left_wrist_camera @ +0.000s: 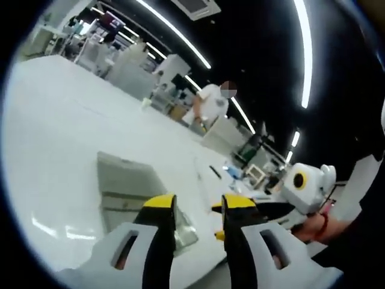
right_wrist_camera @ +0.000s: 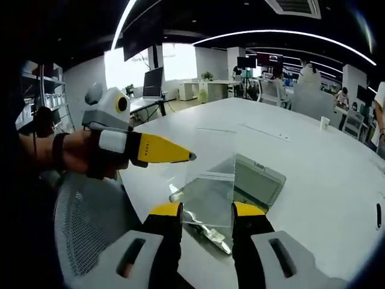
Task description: Insert the divider into the dual guide fixture by aligning both edges with the guide slots and pushing it downward to the bottom, including one-sided entry, uneven engagement, binding, and posture correction.
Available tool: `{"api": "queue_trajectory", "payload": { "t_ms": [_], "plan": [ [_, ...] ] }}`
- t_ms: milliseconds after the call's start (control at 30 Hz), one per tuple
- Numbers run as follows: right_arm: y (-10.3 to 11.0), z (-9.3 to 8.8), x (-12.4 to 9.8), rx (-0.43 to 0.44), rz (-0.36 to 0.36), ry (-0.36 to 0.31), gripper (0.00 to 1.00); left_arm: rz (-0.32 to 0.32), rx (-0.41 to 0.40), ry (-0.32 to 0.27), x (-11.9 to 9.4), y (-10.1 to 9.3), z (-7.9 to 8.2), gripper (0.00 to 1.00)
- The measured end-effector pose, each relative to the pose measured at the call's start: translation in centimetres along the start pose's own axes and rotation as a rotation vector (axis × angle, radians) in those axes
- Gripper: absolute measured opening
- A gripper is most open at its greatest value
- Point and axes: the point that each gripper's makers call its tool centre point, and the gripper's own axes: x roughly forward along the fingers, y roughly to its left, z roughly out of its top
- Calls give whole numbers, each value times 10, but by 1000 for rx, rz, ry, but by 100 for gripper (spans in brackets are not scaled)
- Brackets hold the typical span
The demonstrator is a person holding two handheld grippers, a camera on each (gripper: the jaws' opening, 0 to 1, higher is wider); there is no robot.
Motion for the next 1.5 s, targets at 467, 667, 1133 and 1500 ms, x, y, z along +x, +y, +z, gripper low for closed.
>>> {"api": "queue_trajectory", "payload": {
  "t_ms": [467, 667, 1133, 1500],
  "plan": [
    [3, 0, 2, -34, 10, 22, 28, -7, -74, -29, 0, -1, 3, 12],
    [6, 0, 3, -34, 22, 25, 28, -11, -83, -38, 0, -2, 6, 5],
    [16, 2, 4, -45, 51, 18, 28, 3, -113, -26, -2, 1, 3, 0],
    [17, -4, 5, -30, 66, 39, 29, -24, -86, -4, -2, -5, -2, 0]
  ]
}}
